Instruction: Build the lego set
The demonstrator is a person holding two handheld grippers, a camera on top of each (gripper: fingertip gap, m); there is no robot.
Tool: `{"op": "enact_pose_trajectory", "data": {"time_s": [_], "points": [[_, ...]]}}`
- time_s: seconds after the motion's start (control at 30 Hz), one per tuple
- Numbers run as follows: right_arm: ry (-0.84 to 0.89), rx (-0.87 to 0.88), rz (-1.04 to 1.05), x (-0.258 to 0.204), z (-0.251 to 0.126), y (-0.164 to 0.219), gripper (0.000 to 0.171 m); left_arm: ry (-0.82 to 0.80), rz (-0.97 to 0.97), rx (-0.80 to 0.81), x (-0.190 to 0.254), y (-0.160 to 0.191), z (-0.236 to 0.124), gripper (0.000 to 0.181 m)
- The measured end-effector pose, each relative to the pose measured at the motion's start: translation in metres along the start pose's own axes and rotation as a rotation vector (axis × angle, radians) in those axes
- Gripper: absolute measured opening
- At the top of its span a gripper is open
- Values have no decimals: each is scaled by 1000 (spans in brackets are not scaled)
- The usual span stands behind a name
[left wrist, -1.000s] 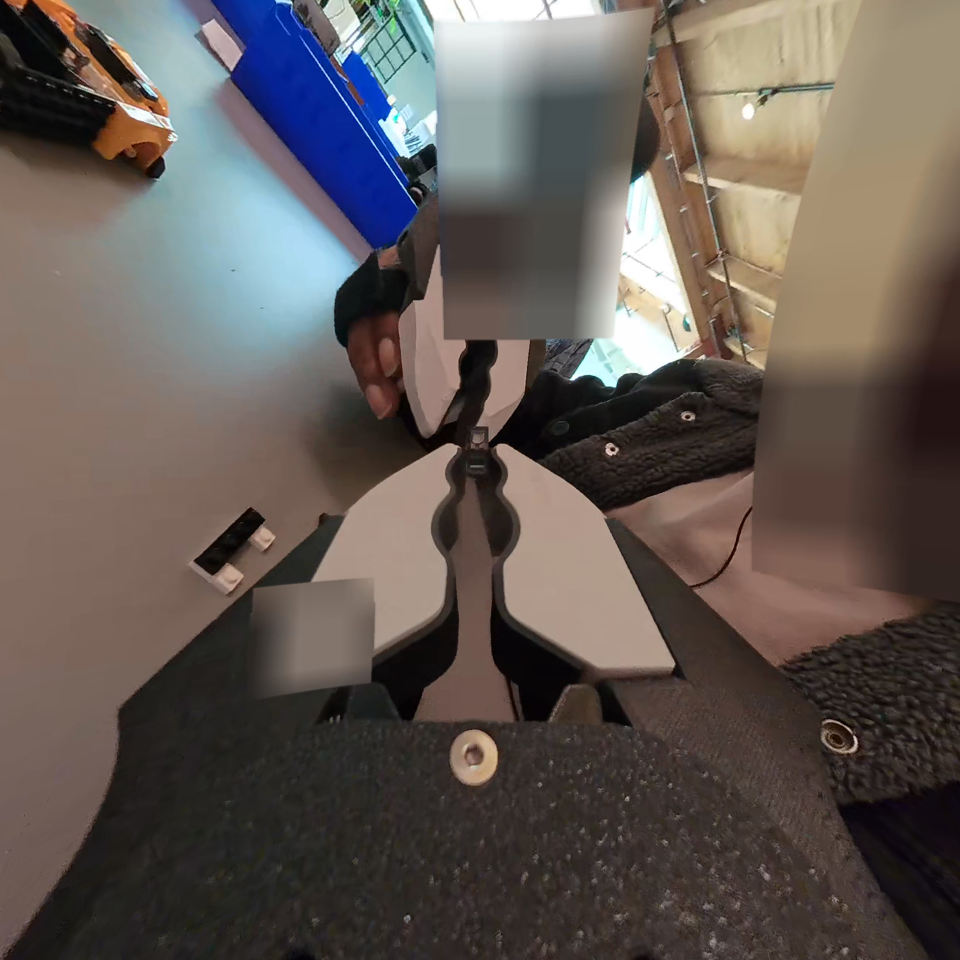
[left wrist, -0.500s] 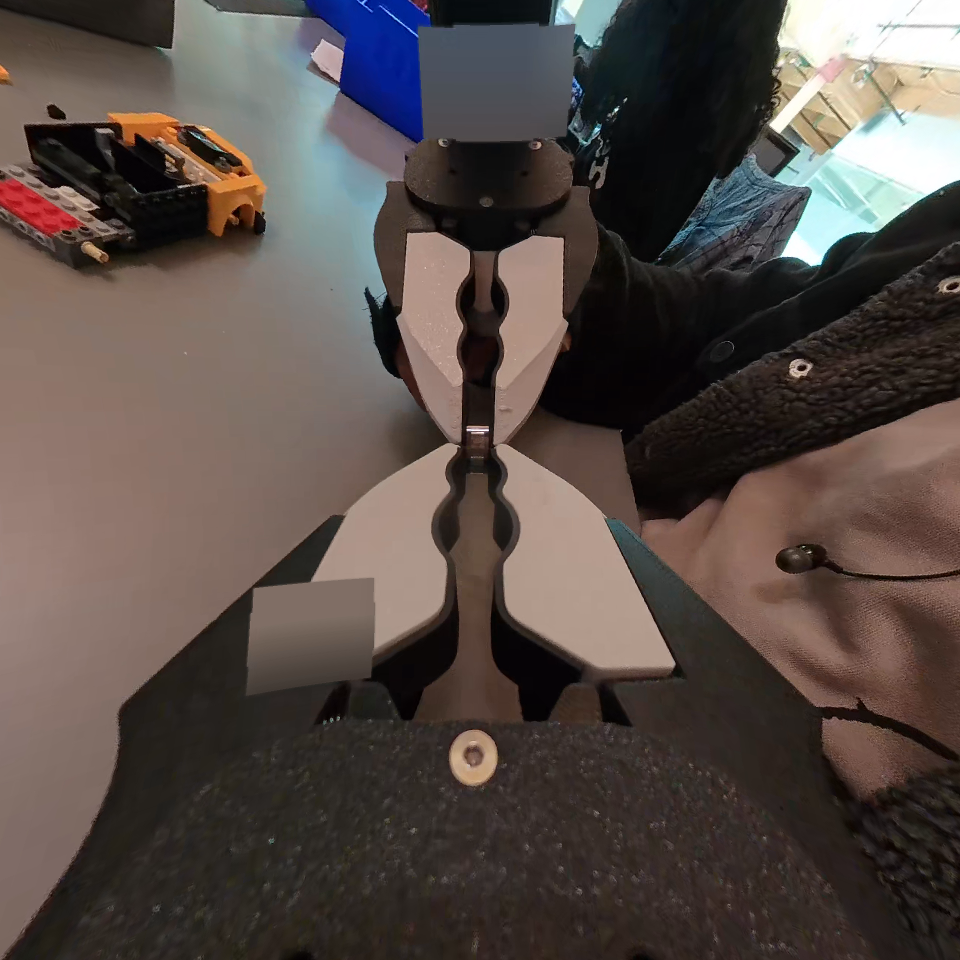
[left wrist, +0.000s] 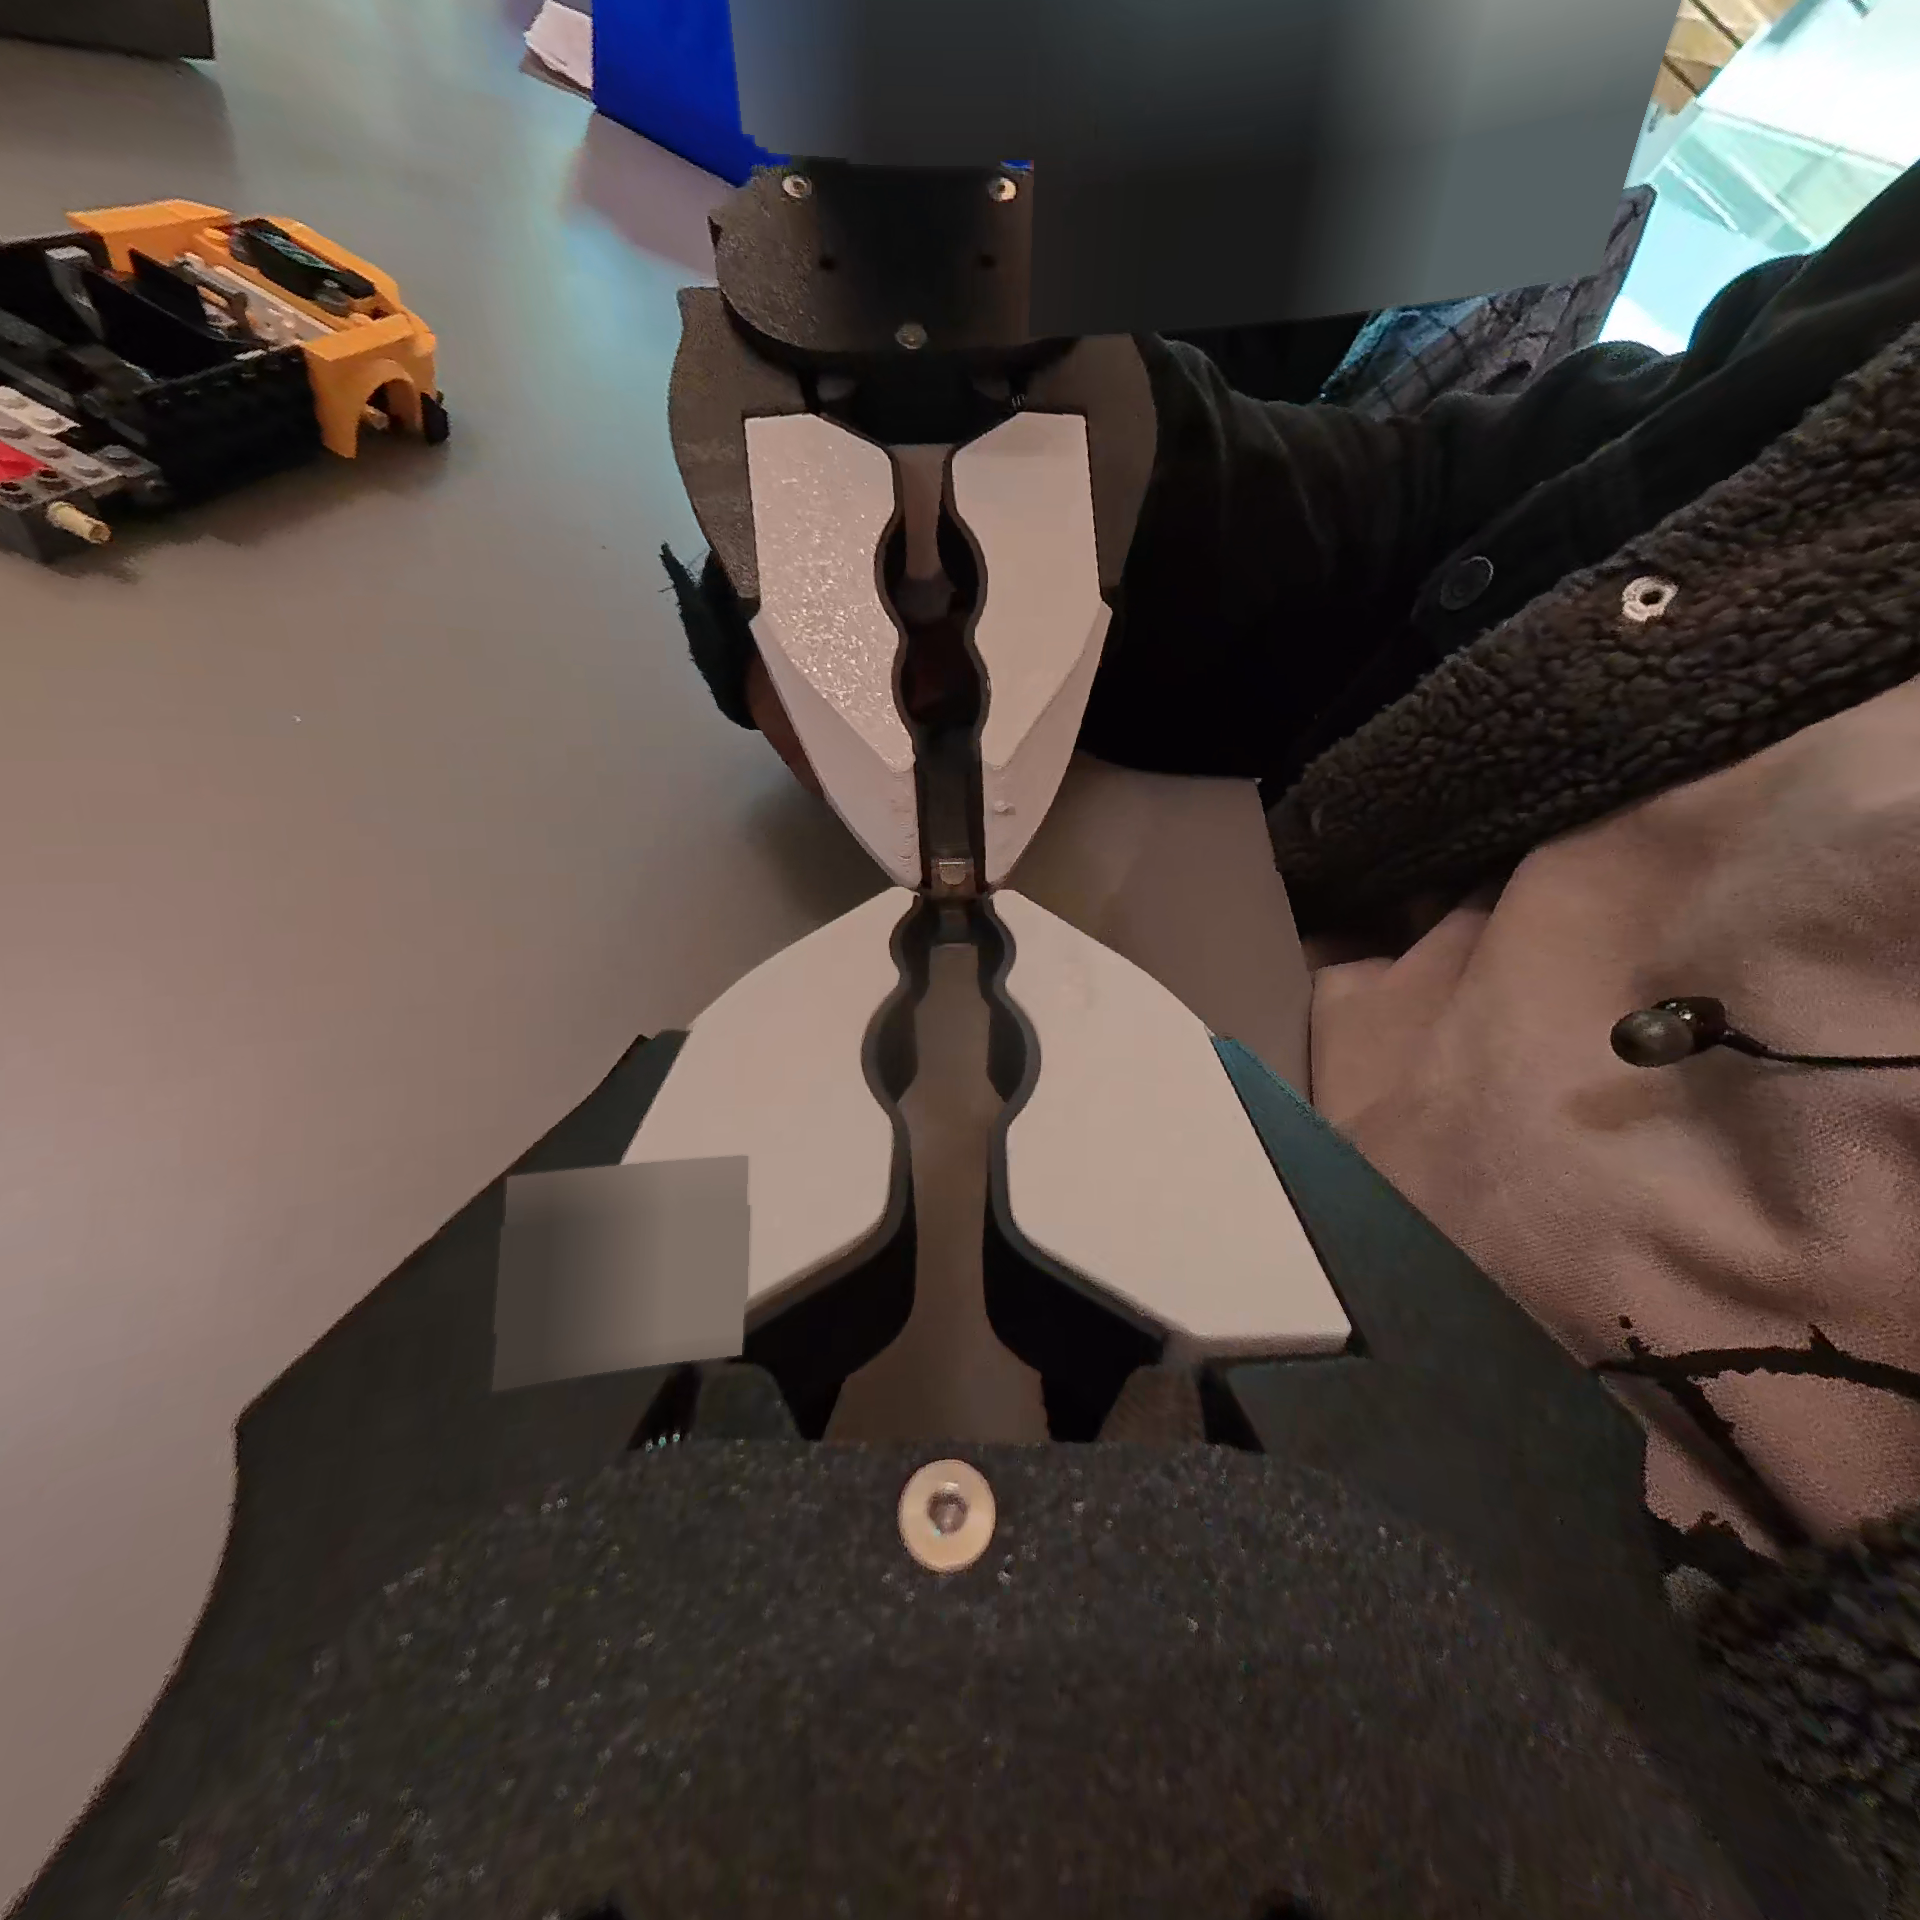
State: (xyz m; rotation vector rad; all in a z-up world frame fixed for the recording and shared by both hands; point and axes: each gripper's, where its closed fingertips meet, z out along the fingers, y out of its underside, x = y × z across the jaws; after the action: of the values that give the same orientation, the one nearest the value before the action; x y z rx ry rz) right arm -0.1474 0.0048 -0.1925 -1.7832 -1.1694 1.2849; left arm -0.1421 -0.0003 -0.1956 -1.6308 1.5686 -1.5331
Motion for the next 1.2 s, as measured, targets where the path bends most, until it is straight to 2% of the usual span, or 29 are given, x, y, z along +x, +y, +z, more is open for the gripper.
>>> {"op": "enact_pose_trajectory", "data": {"time_s": [0.4,0.77,0.83,0.93,1.1,1.2], "points": [[-102,-36,-86,-1,-9,10,8,-3,99,-56,3,11,12,13],[-184,-149,-179,11,-3,8,8,-82,115,-96,-9,16,9,8],[-163,-154,-187,19,-3,7,8,-51,103,-90,-5,16,10,0],[-237,-148,-186,8,-4,5,8,-120,91,-112,-16,18,9,3],[-212,-136,-223,6,-3,1,8,-58,49,-75,-10,14,5,3],[-228,-129,-227,3,-2,1,8,4,-29,-58,-5,13,7,12]]}}
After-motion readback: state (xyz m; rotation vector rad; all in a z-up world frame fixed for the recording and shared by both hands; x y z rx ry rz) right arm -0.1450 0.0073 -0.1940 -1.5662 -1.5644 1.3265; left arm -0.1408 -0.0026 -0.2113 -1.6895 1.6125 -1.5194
